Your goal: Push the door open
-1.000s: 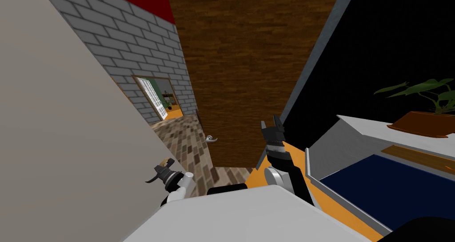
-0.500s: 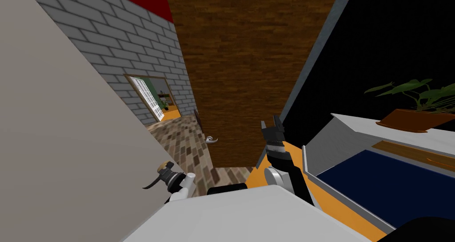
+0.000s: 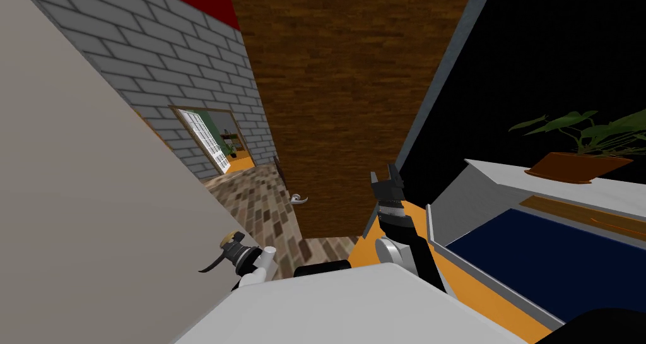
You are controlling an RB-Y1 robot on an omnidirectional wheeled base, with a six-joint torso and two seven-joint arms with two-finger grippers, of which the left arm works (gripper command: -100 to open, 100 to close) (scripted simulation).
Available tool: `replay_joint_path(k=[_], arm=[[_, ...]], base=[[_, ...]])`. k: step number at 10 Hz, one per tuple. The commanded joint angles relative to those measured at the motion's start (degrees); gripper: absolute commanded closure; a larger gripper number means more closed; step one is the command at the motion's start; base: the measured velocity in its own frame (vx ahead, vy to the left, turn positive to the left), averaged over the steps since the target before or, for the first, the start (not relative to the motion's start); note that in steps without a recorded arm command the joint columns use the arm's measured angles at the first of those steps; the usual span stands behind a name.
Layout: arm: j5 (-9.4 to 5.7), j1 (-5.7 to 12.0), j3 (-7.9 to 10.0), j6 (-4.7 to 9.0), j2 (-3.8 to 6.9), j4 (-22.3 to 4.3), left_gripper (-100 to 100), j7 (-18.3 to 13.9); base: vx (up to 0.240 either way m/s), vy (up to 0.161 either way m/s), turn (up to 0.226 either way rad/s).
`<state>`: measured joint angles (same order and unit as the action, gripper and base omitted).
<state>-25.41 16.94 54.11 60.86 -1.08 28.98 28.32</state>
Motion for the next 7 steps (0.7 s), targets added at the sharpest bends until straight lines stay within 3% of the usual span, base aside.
replay_joint_path(k=[1, 3, 5, 6, 7], arm=[[-1.32, 0.59, 1.87, 1.46, 1.55, 0.44, 100, 1.08], [-1.32, 0.59, 1.87, 1.46, 1.55, 0.44, 100, 1.08], [-1.32, 0.59, 1.87, 1.46, 1.55, 0.44, 100, 1.08], [-2.62, 1.00, 3.66, 2.49, 2.22, 0.47, 100, 1.97], [-2.62, 1.00, 3.66, 2.49, 2.22, 0.47, 100, 1.97]], base=[[0.045, 0.164, -0.184], [0.035, 0.102, -0.034], [0.017, 0.007, 0.008], [0.021, 0.053, -0.164], [0.021, 0.101, -0.104]])
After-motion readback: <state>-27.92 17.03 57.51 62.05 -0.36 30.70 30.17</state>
